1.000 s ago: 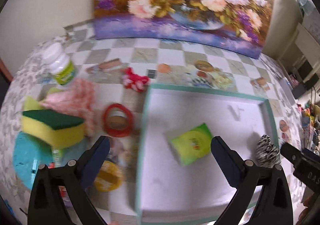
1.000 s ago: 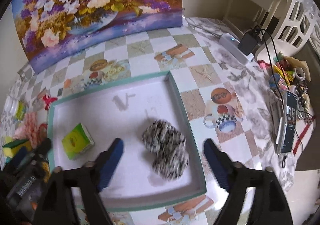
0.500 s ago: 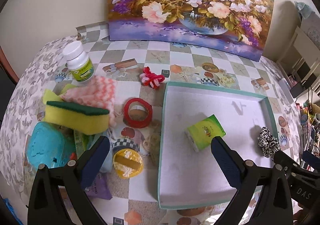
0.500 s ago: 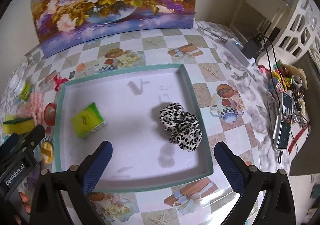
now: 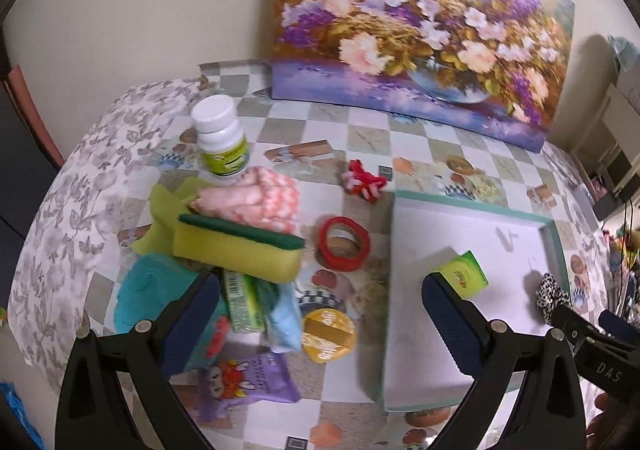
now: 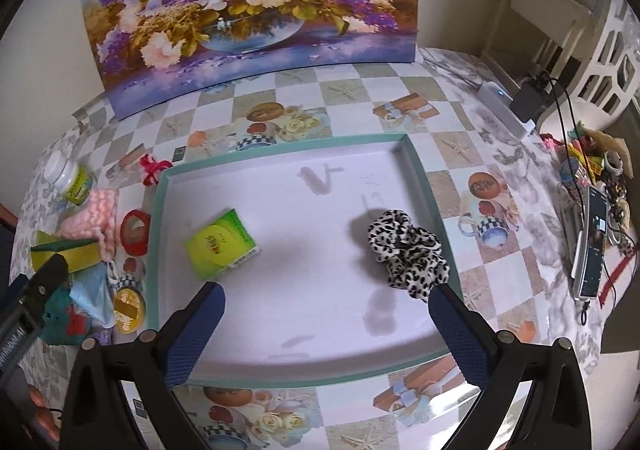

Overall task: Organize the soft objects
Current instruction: 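Lift both open grippers away from the tray toward the pile, then grasp the yellow sponge with the right gripper while the left gripper approaches the lime-green cloth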

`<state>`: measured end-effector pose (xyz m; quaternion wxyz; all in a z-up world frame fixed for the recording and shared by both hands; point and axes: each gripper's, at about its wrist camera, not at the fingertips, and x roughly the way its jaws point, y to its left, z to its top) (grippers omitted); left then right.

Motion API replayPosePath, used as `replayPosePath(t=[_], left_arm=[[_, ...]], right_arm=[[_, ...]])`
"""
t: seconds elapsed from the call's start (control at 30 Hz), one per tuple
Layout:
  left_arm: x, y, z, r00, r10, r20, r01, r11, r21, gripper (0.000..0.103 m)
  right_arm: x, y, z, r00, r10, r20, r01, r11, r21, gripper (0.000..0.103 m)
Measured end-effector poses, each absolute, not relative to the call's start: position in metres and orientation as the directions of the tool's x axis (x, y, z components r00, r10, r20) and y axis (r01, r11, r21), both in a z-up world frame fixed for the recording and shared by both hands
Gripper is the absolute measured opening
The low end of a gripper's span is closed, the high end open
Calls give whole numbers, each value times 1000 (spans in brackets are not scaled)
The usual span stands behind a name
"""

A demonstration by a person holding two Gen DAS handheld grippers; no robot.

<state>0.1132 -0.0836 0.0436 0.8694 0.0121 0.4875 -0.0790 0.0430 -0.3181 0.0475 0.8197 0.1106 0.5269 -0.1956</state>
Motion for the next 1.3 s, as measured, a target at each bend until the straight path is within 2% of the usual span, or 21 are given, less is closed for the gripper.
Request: replayPosePath(t=[0.4,0.87,1.3], left_arm=[[128,-7,35,490,-105,-866,-11,992,-126,101],[144,30,27,451,-191,-872,-56,969,-241,101],[166,73,13,423,-204,-883,-96,959,-267,101]], right_arm=[[63,-266,33,362,-121,-924,309,951,-3,103],[100,-198,31,427,46,-903,163,978,126,103],[133,-165,26,472,155,-868,85,972,220,100]])
